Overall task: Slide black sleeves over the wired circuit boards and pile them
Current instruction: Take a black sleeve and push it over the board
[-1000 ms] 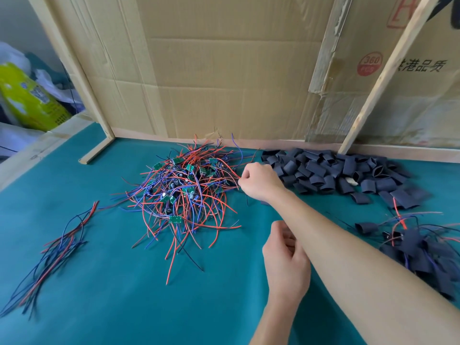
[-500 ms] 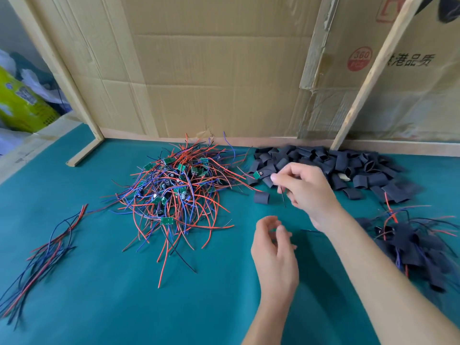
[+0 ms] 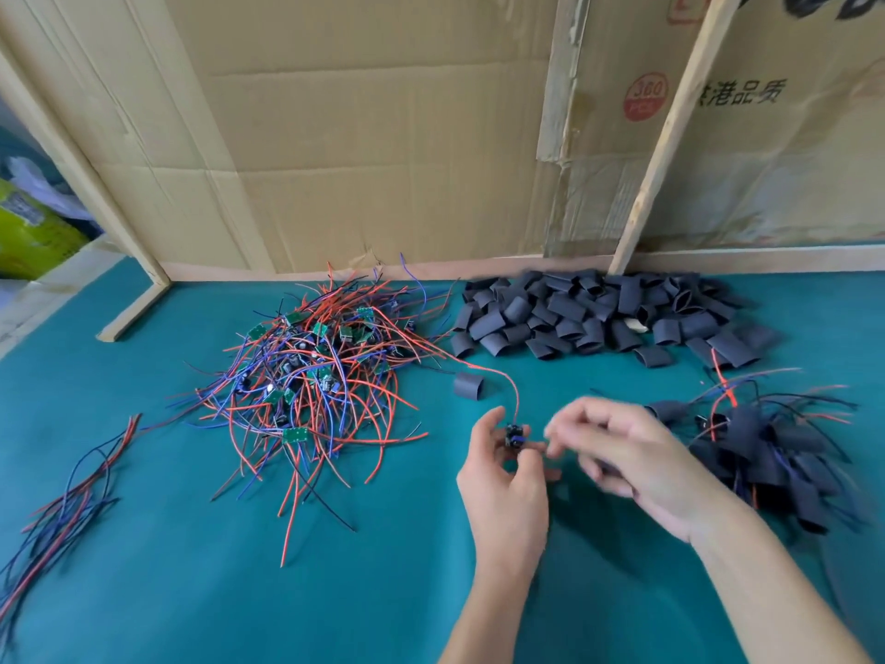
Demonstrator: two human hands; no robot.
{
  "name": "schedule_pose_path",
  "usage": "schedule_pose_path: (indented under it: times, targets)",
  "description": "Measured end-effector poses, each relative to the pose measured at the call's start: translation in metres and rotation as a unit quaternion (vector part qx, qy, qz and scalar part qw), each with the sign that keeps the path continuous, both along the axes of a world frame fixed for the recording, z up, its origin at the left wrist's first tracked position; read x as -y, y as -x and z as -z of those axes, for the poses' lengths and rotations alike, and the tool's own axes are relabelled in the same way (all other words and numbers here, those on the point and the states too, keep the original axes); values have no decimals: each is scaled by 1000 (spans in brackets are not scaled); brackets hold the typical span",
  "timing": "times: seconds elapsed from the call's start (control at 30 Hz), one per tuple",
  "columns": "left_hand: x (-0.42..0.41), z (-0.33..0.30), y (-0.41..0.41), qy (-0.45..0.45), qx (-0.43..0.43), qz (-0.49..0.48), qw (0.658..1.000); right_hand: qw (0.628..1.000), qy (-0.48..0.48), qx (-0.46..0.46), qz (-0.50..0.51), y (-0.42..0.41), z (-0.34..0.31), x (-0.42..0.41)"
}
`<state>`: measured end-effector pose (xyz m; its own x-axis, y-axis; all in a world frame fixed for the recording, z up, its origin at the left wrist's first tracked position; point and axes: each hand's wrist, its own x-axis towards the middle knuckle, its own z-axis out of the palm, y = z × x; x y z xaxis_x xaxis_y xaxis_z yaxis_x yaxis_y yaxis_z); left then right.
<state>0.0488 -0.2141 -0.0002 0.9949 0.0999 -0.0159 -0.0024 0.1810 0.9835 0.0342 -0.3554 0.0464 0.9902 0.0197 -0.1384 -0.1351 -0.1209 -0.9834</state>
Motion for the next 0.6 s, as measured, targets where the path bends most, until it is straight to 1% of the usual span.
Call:
schedule_pose_path:
  times: [0.07,0.1,0.13,0.2,0.3,0.4,0.5,0.6]
  targets:
    - [0,1,1,-15,8,15,1000,989,-61,22,136,-10,5,-3]
    - [1,2,1,-24,11,23,999,981,-81,28,172,-13,8,-8]
    - [1,3,1,-31,13,29,999,977,-100,32,184,-13,12,-15]
    - [1,2,1,-27,16,40,999,977,-125,34,169,-10,19,-31]
    - [0,-1,2,-48,42,43,997,984,-108,44,133,-3,28,-44]
    - [0,-3,2,-82,68,25,994,987,-112,38,106,-1,28,-44]
    - [1,-5,2,-111,86,28,990,988,-135,20,70,0,23,-40]
    - [1,-5,3,-103,97,54,989,982,-176,14,61,2,24,-34]
